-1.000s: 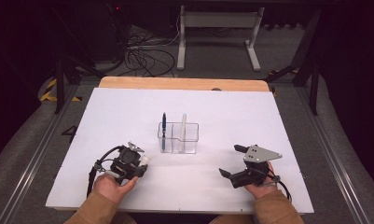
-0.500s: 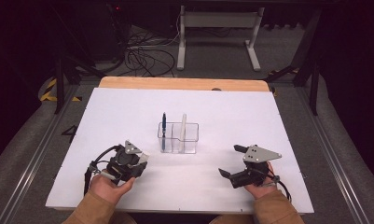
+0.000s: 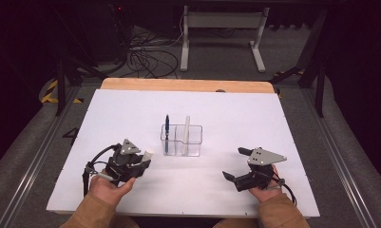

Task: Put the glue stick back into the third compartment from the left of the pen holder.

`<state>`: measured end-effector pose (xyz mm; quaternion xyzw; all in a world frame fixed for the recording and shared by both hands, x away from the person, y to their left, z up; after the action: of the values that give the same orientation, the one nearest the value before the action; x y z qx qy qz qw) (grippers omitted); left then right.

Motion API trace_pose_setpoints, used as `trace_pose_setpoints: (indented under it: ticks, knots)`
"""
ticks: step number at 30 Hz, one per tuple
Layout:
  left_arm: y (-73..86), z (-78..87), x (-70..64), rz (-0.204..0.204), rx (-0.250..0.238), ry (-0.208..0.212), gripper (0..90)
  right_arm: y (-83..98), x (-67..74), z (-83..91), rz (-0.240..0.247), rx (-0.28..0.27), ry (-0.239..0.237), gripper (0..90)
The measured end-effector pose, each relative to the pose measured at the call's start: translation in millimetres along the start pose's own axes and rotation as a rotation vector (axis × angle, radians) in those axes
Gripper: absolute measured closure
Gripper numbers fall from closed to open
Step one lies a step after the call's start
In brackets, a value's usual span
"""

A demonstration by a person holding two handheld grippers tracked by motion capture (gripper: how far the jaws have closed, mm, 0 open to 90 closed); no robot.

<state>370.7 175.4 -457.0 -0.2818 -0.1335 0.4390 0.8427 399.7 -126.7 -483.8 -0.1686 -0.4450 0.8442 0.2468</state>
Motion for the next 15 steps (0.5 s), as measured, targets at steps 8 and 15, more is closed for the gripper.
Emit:
trace_pose_setpoints:
  ticks: [8,15]
  knots:
    - [-17.0,12.4,-2.6,-0.019,-0.073,0.047,68.2,0.9,-0.9,-0.5,-0.005,-0.001,-0.001,0.1]
    - [-33.8,21.6,-5.0,-0.027,-0.136,0.104,68.1,1.3,-0.7,-0.7,-0.008,-0.006,-0.006,0.1]
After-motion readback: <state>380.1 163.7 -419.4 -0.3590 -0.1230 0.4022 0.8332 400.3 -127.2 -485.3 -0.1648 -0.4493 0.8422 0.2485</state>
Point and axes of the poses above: each handheld gripper's, and its own axes: z roughly backward along the jaws, y roughly out of its underside, x roughly to its left, the point moved 9 cm from there along -z, roughly forward along the jaws, and after that the axes turned 7 degrees about x, right-handed, at the moved point
